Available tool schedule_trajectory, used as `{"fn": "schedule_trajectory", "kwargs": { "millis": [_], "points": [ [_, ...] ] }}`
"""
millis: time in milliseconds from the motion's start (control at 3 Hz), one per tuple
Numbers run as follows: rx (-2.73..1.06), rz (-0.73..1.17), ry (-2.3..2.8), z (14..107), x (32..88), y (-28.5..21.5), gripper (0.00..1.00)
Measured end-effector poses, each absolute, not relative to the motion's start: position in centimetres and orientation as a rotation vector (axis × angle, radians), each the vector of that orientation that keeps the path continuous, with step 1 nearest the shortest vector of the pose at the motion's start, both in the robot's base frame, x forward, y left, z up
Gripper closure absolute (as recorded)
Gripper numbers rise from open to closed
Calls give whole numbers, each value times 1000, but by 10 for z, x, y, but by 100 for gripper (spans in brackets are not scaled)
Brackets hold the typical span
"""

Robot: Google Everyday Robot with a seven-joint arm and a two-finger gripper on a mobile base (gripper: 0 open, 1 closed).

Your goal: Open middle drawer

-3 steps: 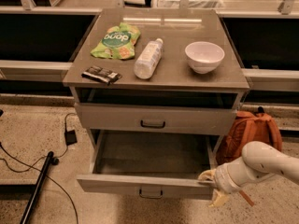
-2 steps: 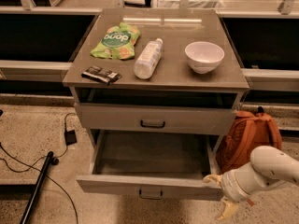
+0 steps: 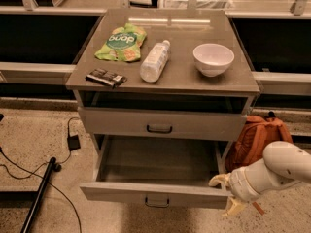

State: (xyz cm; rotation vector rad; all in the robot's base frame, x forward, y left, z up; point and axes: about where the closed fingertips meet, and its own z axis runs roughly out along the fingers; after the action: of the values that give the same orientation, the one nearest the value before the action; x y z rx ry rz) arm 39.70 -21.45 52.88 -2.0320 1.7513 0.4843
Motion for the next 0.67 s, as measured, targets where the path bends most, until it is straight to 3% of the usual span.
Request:
{"fn": "schedule_trajectory", "kwargs": {
  "millis": [333,667],
  "points": [
    [-2008,462,1739,548,425,-197,40],
    [-1969,461,1744,551,450,-185,51]
  ]
}}
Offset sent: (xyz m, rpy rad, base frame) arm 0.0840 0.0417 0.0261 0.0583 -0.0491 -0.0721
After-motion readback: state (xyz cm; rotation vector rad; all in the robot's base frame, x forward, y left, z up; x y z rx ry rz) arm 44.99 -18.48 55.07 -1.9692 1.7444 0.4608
